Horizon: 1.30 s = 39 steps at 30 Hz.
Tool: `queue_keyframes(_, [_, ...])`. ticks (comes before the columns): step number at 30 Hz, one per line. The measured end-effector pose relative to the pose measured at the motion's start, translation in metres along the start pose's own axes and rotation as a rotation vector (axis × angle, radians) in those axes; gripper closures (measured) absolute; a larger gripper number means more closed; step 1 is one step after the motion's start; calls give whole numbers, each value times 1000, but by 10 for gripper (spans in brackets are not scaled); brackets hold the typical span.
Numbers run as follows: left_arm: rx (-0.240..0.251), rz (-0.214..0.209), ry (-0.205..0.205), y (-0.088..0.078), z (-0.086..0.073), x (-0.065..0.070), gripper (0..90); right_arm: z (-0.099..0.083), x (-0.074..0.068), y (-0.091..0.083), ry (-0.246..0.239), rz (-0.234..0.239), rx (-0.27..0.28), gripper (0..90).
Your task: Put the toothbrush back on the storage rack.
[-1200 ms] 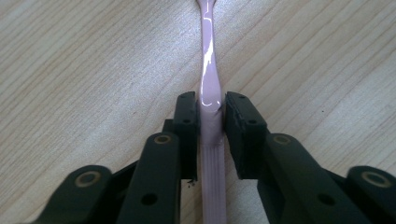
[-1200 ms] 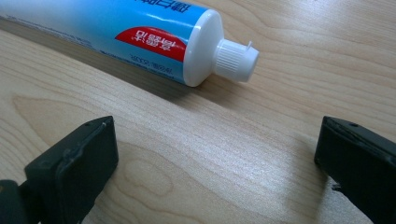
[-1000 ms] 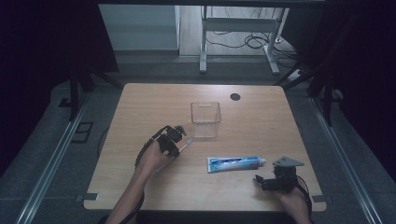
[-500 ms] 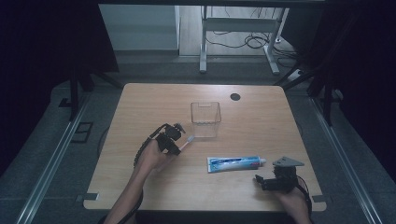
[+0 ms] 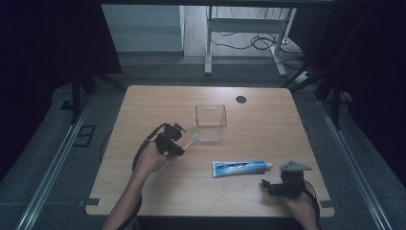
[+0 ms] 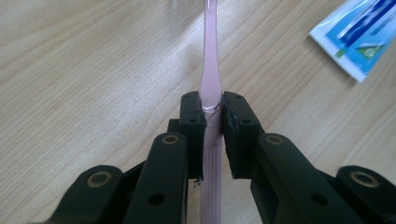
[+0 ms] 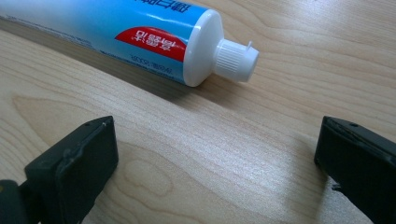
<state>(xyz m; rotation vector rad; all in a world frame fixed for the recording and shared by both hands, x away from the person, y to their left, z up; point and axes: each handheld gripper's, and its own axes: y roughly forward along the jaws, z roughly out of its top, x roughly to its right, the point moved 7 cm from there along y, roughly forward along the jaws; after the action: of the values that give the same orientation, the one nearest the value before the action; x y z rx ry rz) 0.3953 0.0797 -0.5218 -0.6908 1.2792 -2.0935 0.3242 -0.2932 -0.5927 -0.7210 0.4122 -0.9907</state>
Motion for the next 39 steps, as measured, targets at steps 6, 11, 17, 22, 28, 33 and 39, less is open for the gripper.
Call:
queue_keyframes(6, [49, -3, 19, -15, 6, 5, 790, 0, 0, 0, 1, 0, 1, 0])
queue_keyframes(11, [83, -7, 27, -25, 13, 7, 790, 0, 0, 0, 1, 0, 1, 0])
queue_keyframes(17, [120, 0, 45, -37, 22, 10, 790, 0, 0, 0, 1, 0, 1, 0])
queue_keyframes(22, [149, 6, 42, -45, 30, 10, 790, 0, 0, 0, 1, 0, 0, 0])
queue_keyframes(28, [179, 5, 47, -52, 40, 11, 790, 0, 0, 0, 1, 0, 0, 0])
queue_keyframes(33, [203, 12, 49, -56, 50, 11, 790, 0, 0, 0, 1, 0, 1, 0])
queue_keyframes(39, [241, 10, 43, -61, 62, 9, 790, 0, 0, 0, 1, 0, 1, 0])
